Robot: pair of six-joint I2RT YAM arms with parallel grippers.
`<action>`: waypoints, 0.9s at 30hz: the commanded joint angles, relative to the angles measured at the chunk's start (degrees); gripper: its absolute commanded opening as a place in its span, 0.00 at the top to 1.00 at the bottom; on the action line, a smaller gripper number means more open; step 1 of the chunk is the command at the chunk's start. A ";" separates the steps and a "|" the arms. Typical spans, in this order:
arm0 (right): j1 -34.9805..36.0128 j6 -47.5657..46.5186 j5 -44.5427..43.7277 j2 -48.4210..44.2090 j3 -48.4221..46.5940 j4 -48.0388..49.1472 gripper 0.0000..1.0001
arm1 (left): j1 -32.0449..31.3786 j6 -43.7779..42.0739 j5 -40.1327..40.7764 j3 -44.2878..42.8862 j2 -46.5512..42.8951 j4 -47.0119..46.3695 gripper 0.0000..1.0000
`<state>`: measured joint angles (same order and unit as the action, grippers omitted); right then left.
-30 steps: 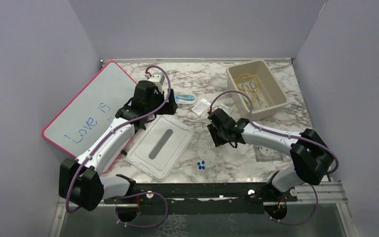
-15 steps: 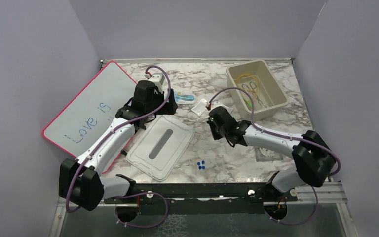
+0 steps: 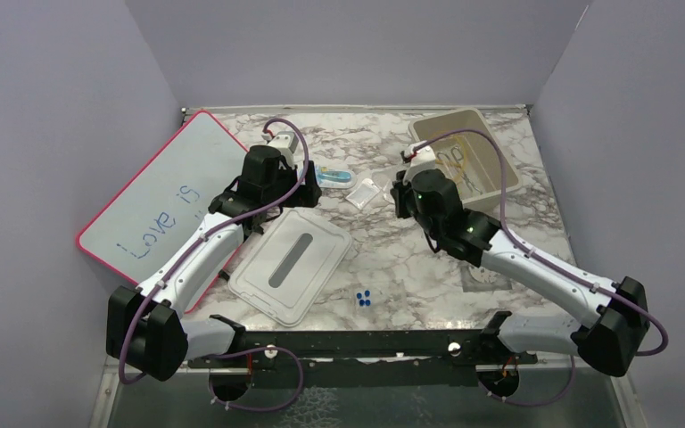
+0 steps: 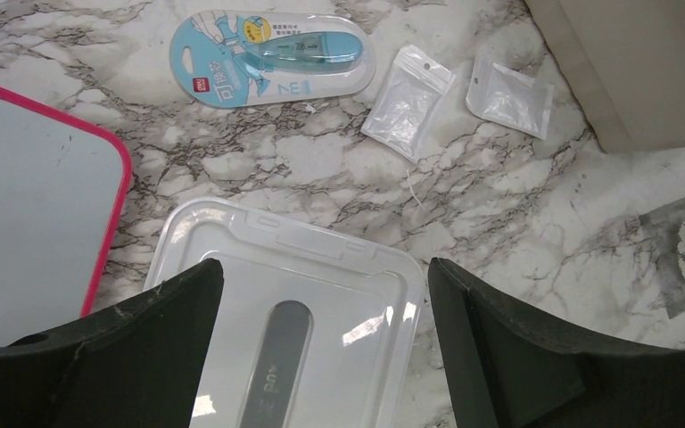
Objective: Organize the chemistry lab equipment
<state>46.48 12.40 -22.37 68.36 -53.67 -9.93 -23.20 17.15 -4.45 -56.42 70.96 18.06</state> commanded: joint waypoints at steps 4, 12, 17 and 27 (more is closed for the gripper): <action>-8.66 -1.53 -8.93 3.15 -9.08 0.36 0.99 | 0.35 0.43 -3.42 0.77 -1.10 -2.41 0.12; -26.99 14.50 2.12 7.93 -11.90 -7.69 0.99 | 0.35 0.96 -5.27 1.31 -1.49 -3.29 0.12; -33.25 18.83 8.49 12.47 -10.83 -8.06 0.99 | 0.35 1.21 -5.90 1.40 -1.16 -3.47 0.12; -37.24 21.79 6.47 24.82 -14.19 -7.79 0.96 | 0.34 1.33 -5.80 1.58 -0.58 -3.58 0.12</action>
<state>9.91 31.73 -15.33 91.31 -64.55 -16.97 -23.20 18.04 -8.82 -55.37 70.83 16.25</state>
